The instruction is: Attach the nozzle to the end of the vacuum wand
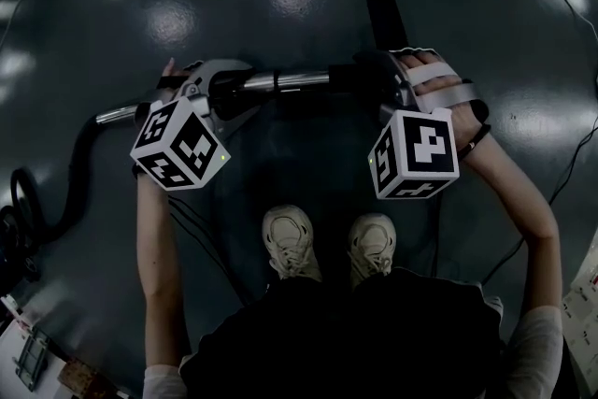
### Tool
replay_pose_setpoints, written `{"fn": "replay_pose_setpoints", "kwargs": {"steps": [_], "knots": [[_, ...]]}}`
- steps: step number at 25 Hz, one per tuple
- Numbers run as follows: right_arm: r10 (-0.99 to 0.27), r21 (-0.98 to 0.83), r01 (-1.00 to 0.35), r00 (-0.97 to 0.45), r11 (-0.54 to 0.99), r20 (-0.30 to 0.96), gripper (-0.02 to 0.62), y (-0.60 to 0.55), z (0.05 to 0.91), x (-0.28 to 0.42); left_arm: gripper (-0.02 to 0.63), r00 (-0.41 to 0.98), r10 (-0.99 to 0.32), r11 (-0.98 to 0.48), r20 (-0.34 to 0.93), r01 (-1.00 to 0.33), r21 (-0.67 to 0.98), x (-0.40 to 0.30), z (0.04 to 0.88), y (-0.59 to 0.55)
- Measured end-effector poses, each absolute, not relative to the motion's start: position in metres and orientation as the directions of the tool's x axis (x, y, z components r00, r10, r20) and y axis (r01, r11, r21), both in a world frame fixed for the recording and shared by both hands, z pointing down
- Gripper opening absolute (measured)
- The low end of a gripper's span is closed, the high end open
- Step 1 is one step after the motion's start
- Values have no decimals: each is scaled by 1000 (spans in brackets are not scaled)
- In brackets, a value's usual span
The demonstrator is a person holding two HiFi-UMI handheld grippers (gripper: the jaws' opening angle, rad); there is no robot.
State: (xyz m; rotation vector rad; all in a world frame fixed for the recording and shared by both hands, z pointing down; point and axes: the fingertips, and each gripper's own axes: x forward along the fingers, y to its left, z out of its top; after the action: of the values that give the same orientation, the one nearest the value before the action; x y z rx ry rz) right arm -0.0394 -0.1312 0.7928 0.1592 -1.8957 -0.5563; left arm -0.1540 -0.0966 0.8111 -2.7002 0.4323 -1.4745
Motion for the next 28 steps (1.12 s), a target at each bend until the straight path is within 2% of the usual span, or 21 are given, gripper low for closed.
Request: {"fn": "replay_pose_setpoints", "kwargs": {"steps": [3, 10, 12, 14, 15, 16, 17, 18, 19, 21, 24, 28], "knots": [[-351, 447, 186, -392, 875, 850, 189, -136, 794, -52, 196, 499, -264, -959, 826, -228, -170, -156, 811, -103], [-334, 420, 165, -386, 892, 860, 190, -139, 812, -51, 204, 558, -280, -948, 782, -287, -135, -148, 819, -107], [-306, 389, 137, -407, 911, 861, 197, -139, 818, -53, 209, 595, -304, -935, 744, -335, -113, -146, 818, -110], [-252, 310, 54, -459, 949, 852, 213, -137, 815, -52, 215, 634, -351, -913, 689, -396, -101, -142, 808, -115], [-230, 253, -24, -512, 967, 828, 198, -137, 806, -50, 203, 670, -397, -890, 627, -449, -84, -140, 796, -120], [-228, 189, -127, -581, 974, 781, 135, -141, 792, -49, 135, 714, -465, -852, 523, -522, -45, -141, 777, -129], [-251, 117, -242, -654, 963, 714, 64, -150, 773, -49, 103, 742, -550, -797, 383, -603, 23, -146, 753, -141], [-293, 38, -350, -714, 936, 636, 30, -163, 754, -48, 69, 733, -641, -730, 228, -673, 114, -156, 728, -154], [-344, -42, -439, -756, 897, 557, 28, -177, 737, -46, 3, 688, -720, -663, 87, -720, 204, -166, 706, -165], [-448, -176, -559, -784, 810, 429, 8, -203, 715, -42, 3, 568, -819, -564, -85, -768, 302, -176, 677, -180], [-578, -256, -661, -745, 706, 332, 8, -225, 702, -35, 3, 450, -879, -477, -158, -833, 280, -168, 665, -188], [-654, -288, -712, -703, 641, 280, 8, -230, 700, -31, 3, 403, -896, -443, -187, -846, 297, -151, 666, -193]]}}
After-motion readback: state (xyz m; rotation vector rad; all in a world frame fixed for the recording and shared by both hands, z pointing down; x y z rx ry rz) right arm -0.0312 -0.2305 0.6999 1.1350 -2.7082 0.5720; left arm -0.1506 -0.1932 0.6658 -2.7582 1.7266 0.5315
